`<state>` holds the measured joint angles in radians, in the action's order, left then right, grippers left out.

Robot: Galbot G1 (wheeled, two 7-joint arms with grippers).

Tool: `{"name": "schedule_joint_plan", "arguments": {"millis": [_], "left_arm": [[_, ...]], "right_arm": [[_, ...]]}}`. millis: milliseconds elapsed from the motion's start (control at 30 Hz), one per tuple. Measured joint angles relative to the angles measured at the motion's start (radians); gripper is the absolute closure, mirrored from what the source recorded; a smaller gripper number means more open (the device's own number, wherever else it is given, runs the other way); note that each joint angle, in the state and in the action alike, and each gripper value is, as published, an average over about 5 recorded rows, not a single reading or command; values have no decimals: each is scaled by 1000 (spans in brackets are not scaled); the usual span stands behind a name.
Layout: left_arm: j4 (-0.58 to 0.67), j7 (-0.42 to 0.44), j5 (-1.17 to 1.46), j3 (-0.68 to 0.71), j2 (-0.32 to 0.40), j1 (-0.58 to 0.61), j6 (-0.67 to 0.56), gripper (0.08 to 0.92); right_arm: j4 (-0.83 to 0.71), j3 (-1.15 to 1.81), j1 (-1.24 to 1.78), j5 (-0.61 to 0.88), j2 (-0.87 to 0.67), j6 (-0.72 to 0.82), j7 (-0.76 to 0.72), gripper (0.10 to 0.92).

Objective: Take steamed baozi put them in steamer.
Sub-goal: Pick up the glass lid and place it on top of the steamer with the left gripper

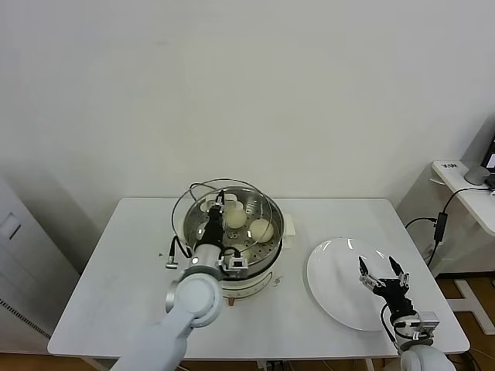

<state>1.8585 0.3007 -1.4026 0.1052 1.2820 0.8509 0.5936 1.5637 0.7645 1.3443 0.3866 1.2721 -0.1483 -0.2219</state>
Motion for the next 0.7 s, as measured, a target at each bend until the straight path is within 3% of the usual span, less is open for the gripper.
{"name": "schedule_joint_plan", "arguments": {"millis": [700], "left_arm": [[-37,13,-50,32,63,9,25,889]], "right_arm": [[-3,10,0,3,-4,-1,-3,203]]}}
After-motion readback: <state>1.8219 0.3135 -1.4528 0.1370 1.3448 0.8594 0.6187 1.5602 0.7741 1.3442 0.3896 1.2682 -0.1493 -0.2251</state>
